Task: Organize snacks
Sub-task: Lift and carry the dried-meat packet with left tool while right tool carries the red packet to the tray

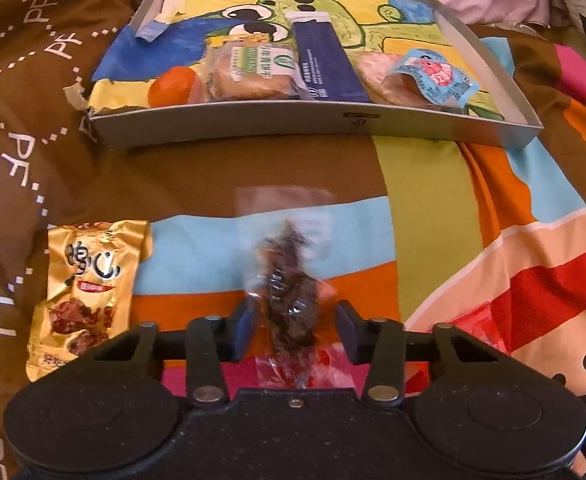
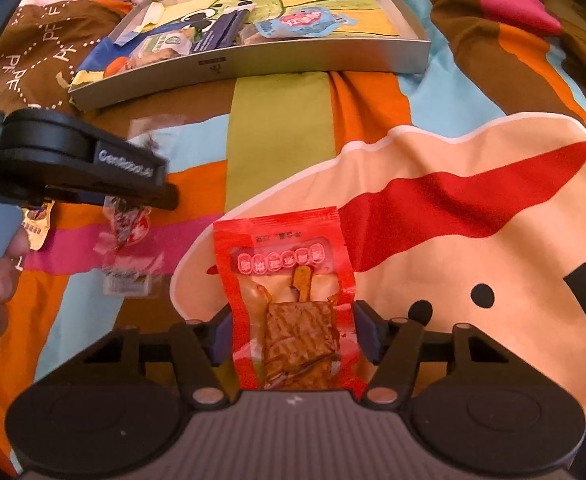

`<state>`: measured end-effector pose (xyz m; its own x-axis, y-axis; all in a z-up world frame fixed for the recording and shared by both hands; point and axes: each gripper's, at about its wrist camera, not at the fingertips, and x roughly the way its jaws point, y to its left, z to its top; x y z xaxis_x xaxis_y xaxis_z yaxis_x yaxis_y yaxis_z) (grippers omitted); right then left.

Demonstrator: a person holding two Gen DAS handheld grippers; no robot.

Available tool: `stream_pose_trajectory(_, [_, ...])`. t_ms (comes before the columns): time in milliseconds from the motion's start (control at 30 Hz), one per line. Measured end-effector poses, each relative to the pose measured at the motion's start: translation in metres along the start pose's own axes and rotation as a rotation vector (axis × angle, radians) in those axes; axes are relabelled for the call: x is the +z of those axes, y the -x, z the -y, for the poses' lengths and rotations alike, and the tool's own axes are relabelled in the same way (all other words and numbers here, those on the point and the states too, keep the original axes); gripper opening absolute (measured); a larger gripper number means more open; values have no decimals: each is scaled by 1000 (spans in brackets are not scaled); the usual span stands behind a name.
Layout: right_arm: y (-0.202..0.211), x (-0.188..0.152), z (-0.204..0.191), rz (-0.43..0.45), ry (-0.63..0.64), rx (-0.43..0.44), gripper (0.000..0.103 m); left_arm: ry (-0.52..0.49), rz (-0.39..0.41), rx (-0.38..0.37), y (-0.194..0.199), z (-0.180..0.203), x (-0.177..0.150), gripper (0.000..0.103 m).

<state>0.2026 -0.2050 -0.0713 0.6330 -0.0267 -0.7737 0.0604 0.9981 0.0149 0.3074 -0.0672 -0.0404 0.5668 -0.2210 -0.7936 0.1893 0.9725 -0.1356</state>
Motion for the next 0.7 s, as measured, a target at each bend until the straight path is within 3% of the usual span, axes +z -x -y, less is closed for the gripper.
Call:
stream_pose_trajectory(533, [11,1,0,1,36,-8,51,79,31,-23,9,-9,-10,41])
stream_pose_trajectory(700, [-3,3,5,-25,42,35,72,91,42,-33,10,-11,-16,41])
